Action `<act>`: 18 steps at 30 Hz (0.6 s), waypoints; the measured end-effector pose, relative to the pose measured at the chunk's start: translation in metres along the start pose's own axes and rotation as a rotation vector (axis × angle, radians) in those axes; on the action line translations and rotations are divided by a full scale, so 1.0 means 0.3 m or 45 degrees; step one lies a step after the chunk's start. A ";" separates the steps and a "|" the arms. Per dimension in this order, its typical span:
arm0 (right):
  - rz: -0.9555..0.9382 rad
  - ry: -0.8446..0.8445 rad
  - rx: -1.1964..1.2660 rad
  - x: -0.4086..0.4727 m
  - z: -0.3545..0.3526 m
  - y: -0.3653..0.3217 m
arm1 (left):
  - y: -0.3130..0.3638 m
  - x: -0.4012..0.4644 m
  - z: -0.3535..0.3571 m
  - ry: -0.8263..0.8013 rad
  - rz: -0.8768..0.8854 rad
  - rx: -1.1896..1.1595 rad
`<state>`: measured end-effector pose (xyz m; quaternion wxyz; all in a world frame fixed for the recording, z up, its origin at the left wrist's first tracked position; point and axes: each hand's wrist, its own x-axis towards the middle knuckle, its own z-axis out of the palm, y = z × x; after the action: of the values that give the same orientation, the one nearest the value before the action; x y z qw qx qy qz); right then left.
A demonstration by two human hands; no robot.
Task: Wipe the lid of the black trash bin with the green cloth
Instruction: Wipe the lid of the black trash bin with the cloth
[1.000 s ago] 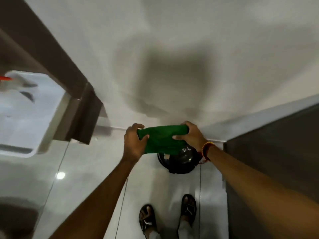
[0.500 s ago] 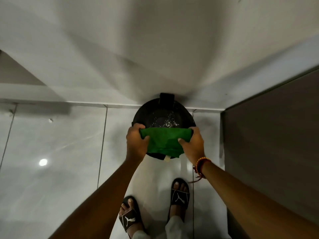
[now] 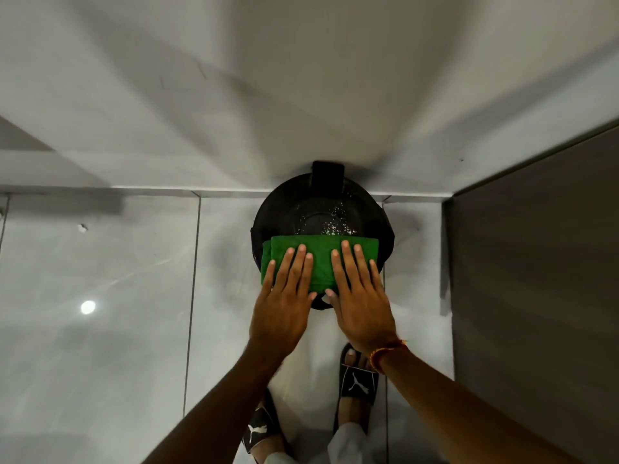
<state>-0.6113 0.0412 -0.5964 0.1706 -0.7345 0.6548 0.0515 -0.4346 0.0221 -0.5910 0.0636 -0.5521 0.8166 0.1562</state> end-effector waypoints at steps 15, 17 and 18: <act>0.004 0.064 0.028 0.204 -0.040 0.080 | -0.056 0.223 -0.049 0.008 0.057 -0.056; 0.010 0.062 0.047 0.246 -0.067 0.100 | -0.057 0.280 -0.068 -0.009 0.064 -0.072; 0.019 0.058 0.061 0.266 -0.080 0.110 | -0.057 0.308 -0.077 -0.018 0.068 -0.078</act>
<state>-0.6362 -0.0444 -0.6038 0.1727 -0.7263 0.6650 0.0205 -0.4526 -0.0728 -0.5979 0.0482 -0.5307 0.8253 0.1867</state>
